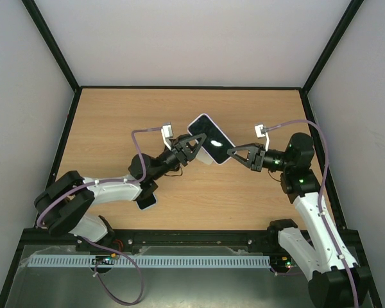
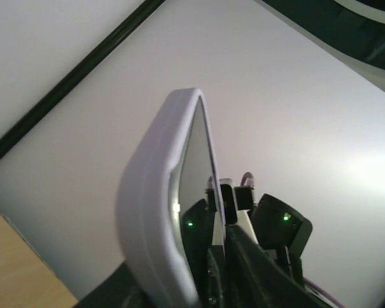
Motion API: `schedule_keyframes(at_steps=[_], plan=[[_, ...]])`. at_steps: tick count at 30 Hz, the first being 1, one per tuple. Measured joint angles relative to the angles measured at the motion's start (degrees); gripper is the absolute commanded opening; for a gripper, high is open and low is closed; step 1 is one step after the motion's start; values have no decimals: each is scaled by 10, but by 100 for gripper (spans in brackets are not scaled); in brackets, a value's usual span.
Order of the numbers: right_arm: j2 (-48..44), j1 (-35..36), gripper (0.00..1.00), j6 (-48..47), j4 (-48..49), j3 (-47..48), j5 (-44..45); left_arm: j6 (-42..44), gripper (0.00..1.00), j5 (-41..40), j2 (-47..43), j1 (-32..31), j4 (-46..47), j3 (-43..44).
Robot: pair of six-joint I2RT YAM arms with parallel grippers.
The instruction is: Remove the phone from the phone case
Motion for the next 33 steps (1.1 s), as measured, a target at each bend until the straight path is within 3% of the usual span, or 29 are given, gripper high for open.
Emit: schedule_keyframes(at_steps=[4, 5, 7, 10, 13, 18, 21, 26, 30, 33], plan=[[-5, 0, 7, -4, 4, -2, -3, 0, 16, 11, 0, 3, 20, -11], [-5, 0, 14, -6, 3, -3, -4, -2, 14, 13, -1, 3, 23, -11], [-5, 0, 45, -19, -2, -5, -3, -5, 11, 23, -1, 6, 30, -12], [-3, 0, 67, -62, -37, 0, -3, -1, 10, 45, -5, 9, 32, -17], [16, 0, 78, -152, -127, 43, -13, 1, 9, 74, -23, 28, 9, -30], [76, 0, 86, -369, -325, 160, -9, 44, 4, 133, -113, 69, -157, -24], [92, 0, 86, -503, -423, 195, 19, 117, 3, 167, -154, 86, -346, 47], [145, 29, 77, -712, -575, 252, 105, 240, 3, 241, -159, 115, -610, 203], [208, 62, 69, -846, -671, 292, 140, 313, 3, 322, -157, 148, -731, 242], [226, 97, 66, -893, -702, 292, 152, 345, 3, 389, -142, 171, -781, 251]])
